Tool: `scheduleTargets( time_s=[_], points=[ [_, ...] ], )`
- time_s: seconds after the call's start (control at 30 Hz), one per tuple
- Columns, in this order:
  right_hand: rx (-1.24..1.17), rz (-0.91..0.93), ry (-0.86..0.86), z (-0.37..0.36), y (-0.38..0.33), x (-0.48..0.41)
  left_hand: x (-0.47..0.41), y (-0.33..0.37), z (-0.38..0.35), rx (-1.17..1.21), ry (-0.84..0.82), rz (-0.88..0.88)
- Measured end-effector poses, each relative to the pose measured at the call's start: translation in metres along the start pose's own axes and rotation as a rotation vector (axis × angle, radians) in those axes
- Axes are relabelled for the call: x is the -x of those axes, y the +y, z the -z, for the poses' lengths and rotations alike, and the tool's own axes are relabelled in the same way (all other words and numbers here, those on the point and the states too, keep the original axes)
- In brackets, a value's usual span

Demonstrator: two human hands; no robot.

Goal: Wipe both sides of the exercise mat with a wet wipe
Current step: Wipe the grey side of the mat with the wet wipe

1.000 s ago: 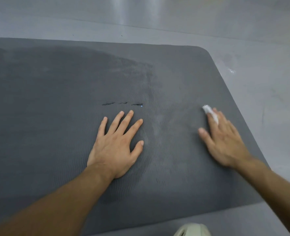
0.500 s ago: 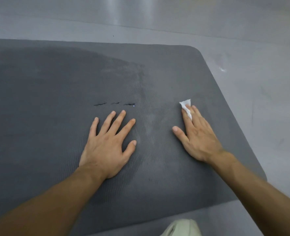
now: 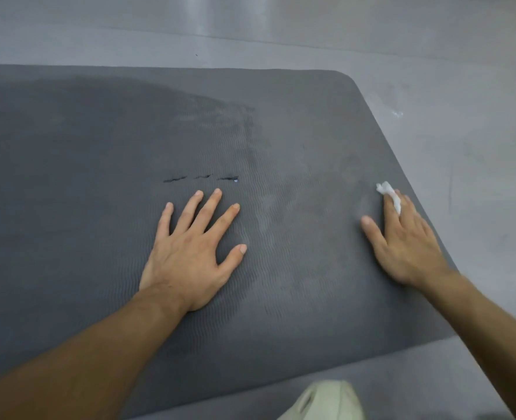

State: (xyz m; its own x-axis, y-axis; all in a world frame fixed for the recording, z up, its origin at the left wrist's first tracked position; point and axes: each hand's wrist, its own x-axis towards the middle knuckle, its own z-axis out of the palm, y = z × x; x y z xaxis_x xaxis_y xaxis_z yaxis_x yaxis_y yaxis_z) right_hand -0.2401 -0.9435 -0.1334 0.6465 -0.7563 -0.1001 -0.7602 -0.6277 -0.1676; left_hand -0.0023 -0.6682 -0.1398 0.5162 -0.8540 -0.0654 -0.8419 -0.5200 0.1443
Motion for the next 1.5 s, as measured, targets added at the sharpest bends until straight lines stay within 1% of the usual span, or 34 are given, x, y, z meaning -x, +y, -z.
scheduleTargets(
  time_s=[0.07, 0.13, 0.2, 0.27, 0.37, 0.47, 0.53, 0.6, 0.67, 0.73, 0.83, 0.9, 0.97, 1.07, 1.13, 1.17, 1.23, 1.37, 1.43, 1.5],
  points=[
    [-0.027, -0.050, -0.009, -0.002, -0.006, -0.044, 0.000, -0.001, -0.001, 0.000, 0.003, -0.002],
    [-0.036, -0.059, -0.030, -0.003, -0.021, -0.077, -0.001, 0.000, -0.001, 0.005, 0.002, -0.004],
    [-0.038, 0.005, -0.024, -0.006, -0.042, -0.093, 0.000, -0.001, -0.001, -0.004, 0.000, -0.001],
    [-0.029, 0.144, -0.024, -0.010, -0.066, -0.093, 0.000, -0.001, 0.000, -0.013, -0.007, 0.006],
    [0.010, 0.381, -0.054, -0.014, -0.092, -0.060, 0.000, 0.000, 0.001, -0.018, -0.011, 0.007],
    [0.048, 0.560, -0.093, -0.011, -0.093, -0.005, 0.000, 0.000, 0.002, -0.027, -0.010, 0.015],
    [0.083, 0.637, -0.123, -0.006, -0.084, 0.035, 0.000, 0.001, 0.002, -0.025, -0.014, 0.017],
    [0.103, 0.661, -0.151, -0.003, -0.070, 0.072, 0.001, 0.000, 0.002, -0.013, -0.011, 0.016],
    [0.117, 0.619, -0.143, -0.001, -0.050, 0.097, 0.001, 0.001, 0.003, -0.005, -0.008, 0.012],
    [0.127, 0.508, -0.111, 0.002, -0.027, 0.103, 0.001, 0.000, 0.002, -0.009, -0.007, 0.010],
    [0.158, 0.314, -0.076, 0.006, -0.002, 0.073, 0.001, 0.000, 0.001, -0.009, -0.005, 0.008],
    [0.096, 0.189, -0.052, 0.005, 0.003, 0.034, 0.000, 0.000, 0.001, -0.011, -0.009, 0.007],
    [0.006, 0.081, -0.025, 0.003, 0.000, -0.011, 0.000, 0.000, 0.001, -0.012, -0.004, 0.008],
    [-0.032, -0.027, -0.035, -0.001, -0.022, -0.073, 0.000, 0.000, 0.001, -0.019, -0.012, 0.007],
    [-0.039, -0.057, -0.065, -0.002, -0.044, -0.102, 0.000, 0.000, 0.001, -0.024, -0.009, 0.010],
    [-0.036, -0.044, -0.074, -0.002, -0.056, -0.112, 0.000, 0.000, 0.001, -0.025, -0.007, 0.011],
    [-0.023, 0.053, -0.082, -0.003, -0.087, -0.125, 0.000, 0.000, 0.001, -0.028, -0.007, 0.011],
    [-0.007, 0.423, -0.087, -0.015, -0.145, -0.106, 0.000, 0.000, 0.001, -0.027, -0.011, 0.012],
    [0.035, 0.591, -0.093, -0.018, -0.152, -0.077, 0.000, 0.000, 0.001, -0.035, -0.016, 0.017],
    [0.079, 0.720, -0.117, -0.014, -0.145, -0.044, -0.001, 0.001, 0.002, -0.034, -0.014, 0.017]
  ],
)
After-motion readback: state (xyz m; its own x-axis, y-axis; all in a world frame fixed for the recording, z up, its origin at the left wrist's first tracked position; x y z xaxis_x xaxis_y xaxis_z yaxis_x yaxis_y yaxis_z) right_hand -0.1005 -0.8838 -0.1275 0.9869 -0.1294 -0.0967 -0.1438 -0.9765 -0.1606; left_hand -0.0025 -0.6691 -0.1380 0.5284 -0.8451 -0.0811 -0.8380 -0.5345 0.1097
